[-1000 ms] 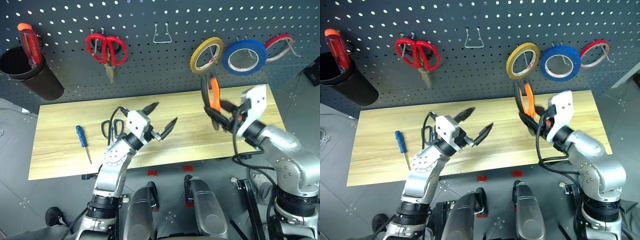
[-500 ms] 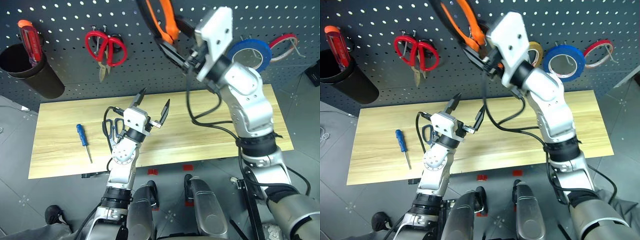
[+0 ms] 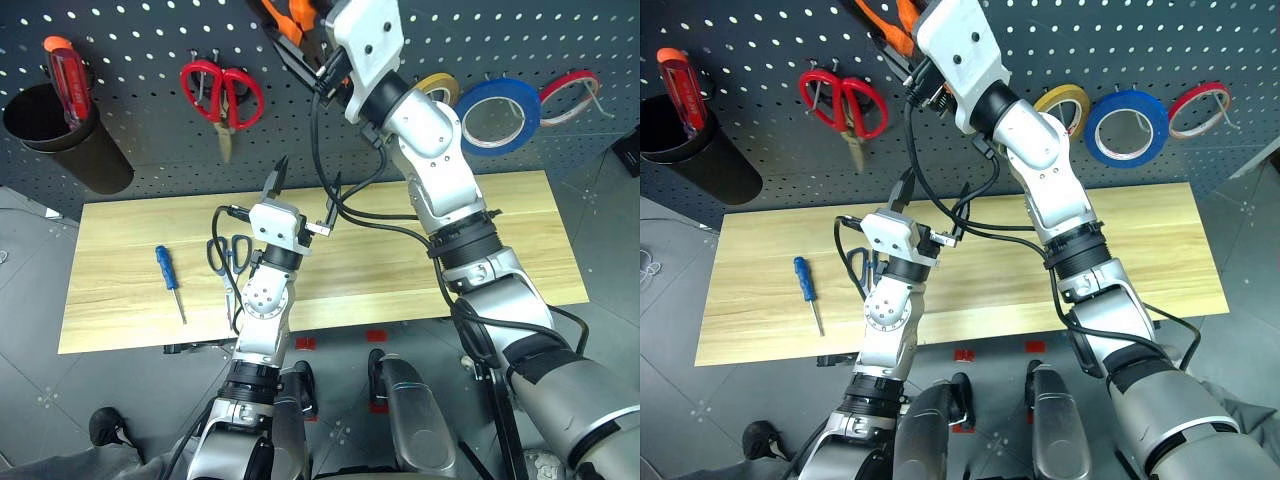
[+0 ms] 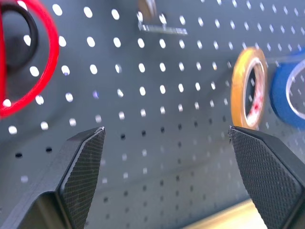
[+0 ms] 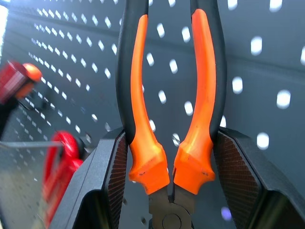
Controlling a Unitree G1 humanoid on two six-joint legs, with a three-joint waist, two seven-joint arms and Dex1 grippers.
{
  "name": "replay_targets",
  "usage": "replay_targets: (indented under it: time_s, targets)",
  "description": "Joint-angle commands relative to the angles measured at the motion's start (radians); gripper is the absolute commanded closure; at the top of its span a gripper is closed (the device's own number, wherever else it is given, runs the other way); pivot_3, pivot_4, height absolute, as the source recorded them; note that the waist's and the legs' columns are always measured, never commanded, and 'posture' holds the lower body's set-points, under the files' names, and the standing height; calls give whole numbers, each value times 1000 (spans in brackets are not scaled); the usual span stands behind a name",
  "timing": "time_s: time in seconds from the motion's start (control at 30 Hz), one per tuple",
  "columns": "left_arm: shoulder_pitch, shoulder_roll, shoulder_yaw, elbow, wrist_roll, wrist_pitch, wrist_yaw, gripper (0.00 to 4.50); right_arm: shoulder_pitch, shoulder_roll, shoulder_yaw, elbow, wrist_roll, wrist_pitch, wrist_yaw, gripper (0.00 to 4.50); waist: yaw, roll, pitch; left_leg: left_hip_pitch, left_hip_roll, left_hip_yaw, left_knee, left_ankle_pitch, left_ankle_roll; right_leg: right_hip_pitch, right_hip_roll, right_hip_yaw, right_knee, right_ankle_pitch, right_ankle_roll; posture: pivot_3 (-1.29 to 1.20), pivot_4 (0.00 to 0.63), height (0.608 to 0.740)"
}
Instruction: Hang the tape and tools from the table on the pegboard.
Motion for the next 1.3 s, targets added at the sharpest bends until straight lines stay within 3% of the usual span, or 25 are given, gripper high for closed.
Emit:
replay_targets:
  time_s: [0.03,0.5,0.8,1.03,1.3]
  targets:
    - [24,12,-7,-40,14,-13,5,115,-67,-3,-51,35,7,-83,-30,2092,0,0,0,0,0,0,0,0,0,0,0,0,0,0,0,-105,406,740]
    - [61,33,-20,-64,15,11,3,115,20,4,-50,100,-12,-105,-57,2092,10,0,0,0,0,0,1,1,0,0,0,-1,2,0,-1,-80,415,740]
    - [70,47,2,-57,30,71,35,115,93,11,-38,36,-11,-48,-55,2092,14,0,0,0,0,0,1,1,0,0,0,0,2,0,-1,-103,419,740]
    - [55,66,13,-27,32,80,50,115,91,-19,-56,-80,-4,33,-59,54,23,0,0,0,0,-1,2,2,0,0,0,-1,3,1,-1,-123,394,740]
    - [49,183,105,-41,-32,307,12,115,190,-94,-91,-373,52,231,-18,54,27,0,0,0,0,-1,0,4,-1,0,0,-2,1,2,-3,-128,392,740]
